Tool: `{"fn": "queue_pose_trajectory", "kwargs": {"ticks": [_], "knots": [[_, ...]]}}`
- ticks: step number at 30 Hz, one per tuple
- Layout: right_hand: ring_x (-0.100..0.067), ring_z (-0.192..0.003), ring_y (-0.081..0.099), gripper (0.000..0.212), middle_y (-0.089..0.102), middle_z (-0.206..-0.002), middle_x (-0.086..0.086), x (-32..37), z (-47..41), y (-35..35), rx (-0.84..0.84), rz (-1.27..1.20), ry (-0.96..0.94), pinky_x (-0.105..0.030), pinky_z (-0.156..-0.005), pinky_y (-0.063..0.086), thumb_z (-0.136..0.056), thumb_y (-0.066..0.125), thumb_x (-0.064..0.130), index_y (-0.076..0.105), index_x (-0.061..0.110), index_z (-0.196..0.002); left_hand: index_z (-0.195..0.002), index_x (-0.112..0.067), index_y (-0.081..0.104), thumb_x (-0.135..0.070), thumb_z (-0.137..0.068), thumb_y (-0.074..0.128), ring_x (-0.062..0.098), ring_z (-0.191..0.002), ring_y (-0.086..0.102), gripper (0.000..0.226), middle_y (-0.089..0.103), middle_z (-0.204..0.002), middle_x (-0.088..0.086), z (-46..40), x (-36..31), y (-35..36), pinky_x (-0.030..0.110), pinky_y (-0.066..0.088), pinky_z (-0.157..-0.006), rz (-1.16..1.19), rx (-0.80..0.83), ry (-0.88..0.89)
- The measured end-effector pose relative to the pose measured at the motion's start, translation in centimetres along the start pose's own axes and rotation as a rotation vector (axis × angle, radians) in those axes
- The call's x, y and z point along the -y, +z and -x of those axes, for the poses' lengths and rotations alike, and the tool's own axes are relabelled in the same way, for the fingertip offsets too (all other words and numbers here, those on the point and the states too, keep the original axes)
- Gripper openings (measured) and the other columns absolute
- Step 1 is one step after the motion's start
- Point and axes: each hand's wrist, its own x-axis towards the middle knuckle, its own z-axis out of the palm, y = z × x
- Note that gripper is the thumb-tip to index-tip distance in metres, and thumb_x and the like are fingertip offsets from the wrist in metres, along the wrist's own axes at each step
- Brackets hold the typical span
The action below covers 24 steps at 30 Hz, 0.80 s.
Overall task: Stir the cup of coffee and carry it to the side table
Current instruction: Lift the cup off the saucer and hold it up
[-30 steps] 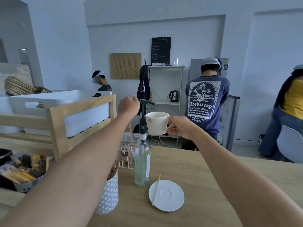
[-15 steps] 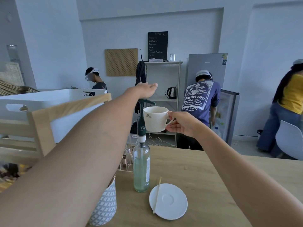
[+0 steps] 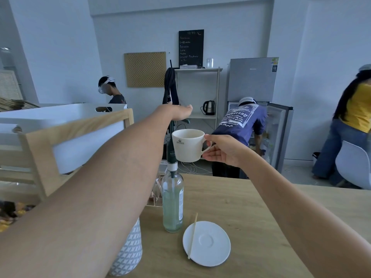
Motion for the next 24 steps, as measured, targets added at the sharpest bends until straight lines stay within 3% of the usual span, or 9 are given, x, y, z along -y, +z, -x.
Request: {"fn": "queue_pose_trajectory", "kwargs": {"ticks": [7, 19, 24], "knots": [[-0.022, -0.064, 0.065, 0.032, 0.062, -0.074, -0.017, -0.2, -0.2, 0.1, -0.006, -0.014, 0.011, -0.024, -0.056, 0.058, -0.095, 0.053, 0.027, 0.052, 0.008, -0.070, -0.156, -0.018, 0.009, -0.065, -0.094, 0.010, 0.027, -0.150, -0.001, 0.077, -0.005, -0.163, 0.007, -0.6, -0.1, 0.3, 0.045, 0.004, -0.119, 0.039, 0.004, 0.008], [-0.023, -0.065, 0.064, 0.029, 0.061, -0.074, -0.017, -1.0, -0.9, 0.0, 0.004, -0.073, 0.034, -0.024, -0.055, 0.059, -0.094, 0.054, 0.026, 0.052, 0.005, -0.075, -0.154, -0.029, 0.010, -0.071, -0.082, 0.010, 0.026, -0.150, 0.007, 0.083, 0.004, -0.164, 0.003, -4.0, 0.3, 1.6, 0.051, 0.008, -0.119, 0.089, 0.087, 0.066], [-0.023, -0.066, 0.064, 0.032, 0.061, -0.074, -0.017, -1.2, -1.1, -0.1, 0.005, -0.083, 0.031, -0.023, -0.053, 0.059, -0.094, 0.054, 0.027, 0.052, 0.007, -0.070, -0.155, -0.022, 0.013, -0.062, -0.094, 0.014, 0.025, -0.150, 0.009, 0.074, 0.005, -0.163, 0.005, -3.7, 0.1, 1.6, 0.047, 0.009, -0.120, 0.053, 0.071, 0.079]]}}
